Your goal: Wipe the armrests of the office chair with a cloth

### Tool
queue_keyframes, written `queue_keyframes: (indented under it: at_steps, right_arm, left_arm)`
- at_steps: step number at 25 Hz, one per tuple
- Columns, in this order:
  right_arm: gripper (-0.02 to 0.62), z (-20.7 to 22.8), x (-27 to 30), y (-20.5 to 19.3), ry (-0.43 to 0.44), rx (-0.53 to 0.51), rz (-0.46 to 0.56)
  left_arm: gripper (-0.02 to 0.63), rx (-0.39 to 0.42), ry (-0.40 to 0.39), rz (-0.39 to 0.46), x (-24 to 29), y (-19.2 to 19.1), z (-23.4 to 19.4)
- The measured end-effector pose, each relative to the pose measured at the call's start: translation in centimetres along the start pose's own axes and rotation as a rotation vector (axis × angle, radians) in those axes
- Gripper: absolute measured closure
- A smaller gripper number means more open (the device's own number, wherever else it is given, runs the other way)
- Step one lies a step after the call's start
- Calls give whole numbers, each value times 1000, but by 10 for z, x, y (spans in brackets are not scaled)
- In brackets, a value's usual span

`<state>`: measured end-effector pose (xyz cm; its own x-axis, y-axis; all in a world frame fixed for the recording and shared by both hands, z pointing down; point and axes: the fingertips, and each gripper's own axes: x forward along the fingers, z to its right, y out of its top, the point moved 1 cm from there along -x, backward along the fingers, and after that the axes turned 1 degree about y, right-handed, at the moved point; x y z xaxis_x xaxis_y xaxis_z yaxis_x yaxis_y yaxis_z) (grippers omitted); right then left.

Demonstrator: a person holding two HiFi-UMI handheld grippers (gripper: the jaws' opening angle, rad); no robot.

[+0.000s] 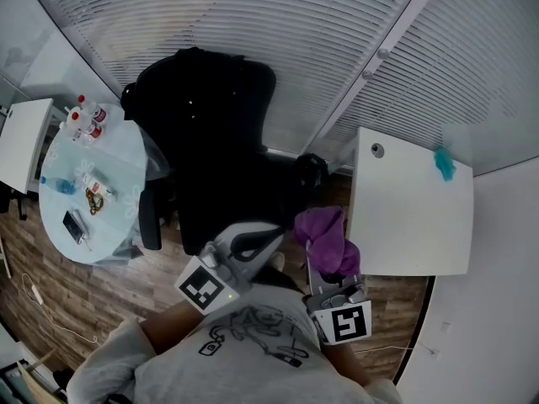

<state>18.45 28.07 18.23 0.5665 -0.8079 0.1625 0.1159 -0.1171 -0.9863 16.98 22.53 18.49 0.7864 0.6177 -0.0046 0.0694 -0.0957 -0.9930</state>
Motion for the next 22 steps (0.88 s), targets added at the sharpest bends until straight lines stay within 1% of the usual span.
queue_keyframes:
  at_steps: [5,10,13,16,22]
  right_arm:
    - [561,4,-3,-22,4,23,-50]
    - [561,5,-8,-46,11,59,-97]
    - [561,7,-9,-58,21,63,-111]
    - [561,9,-7,-65,25,59,-117]
    - [561,20,4,-82,30,47,-136]
  left_arm:
    - [604,-37,8,-54,3,-25,1]
    - [604,-91,12,-86,7,-48,6]
    - [604,-98,16,-99,10,-59,7]
    - [604,-83,23,-100,13,-65,5]
    - [604,-85,37,-117,24,-82,-11]
